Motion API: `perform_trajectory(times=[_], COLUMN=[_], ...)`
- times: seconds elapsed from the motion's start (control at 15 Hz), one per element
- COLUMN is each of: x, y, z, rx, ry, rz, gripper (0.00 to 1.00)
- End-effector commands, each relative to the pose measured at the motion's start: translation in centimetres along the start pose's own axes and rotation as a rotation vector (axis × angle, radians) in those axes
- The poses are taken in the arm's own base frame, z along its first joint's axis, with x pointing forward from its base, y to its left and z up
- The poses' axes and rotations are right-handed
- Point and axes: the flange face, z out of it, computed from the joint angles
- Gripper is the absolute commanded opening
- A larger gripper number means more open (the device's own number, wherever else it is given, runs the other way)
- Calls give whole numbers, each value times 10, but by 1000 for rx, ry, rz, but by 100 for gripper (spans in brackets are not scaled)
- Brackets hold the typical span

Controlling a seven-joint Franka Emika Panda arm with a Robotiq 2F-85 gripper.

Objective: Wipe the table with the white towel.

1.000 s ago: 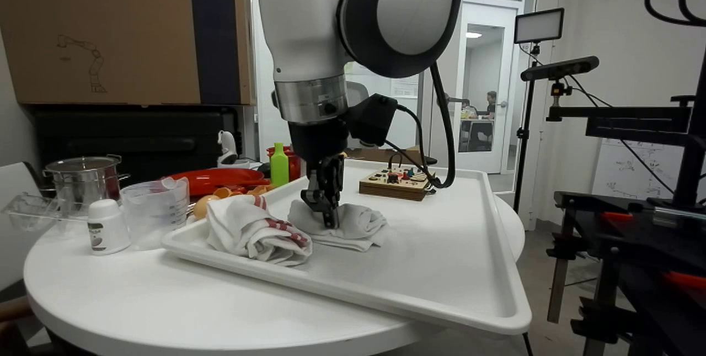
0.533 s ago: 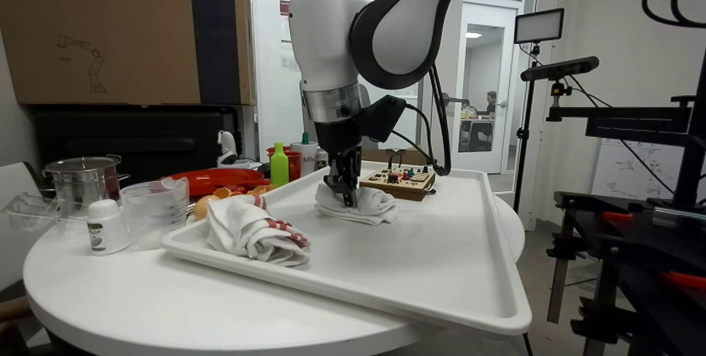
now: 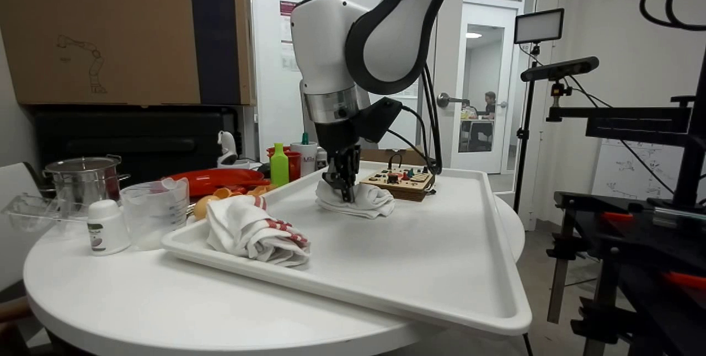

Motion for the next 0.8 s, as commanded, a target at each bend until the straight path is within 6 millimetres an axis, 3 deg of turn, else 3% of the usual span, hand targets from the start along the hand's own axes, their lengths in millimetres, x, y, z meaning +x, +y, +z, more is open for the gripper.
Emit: perform_trajectory(times=[0.0,0.4,0.73], x=[15,31,33], y=[-17,-51,-81], z=[-4,-21,-25], rx=[3,13,14], ry=[26,65,37], rz=[-26,-71,-105], gripper=[3,3,3])
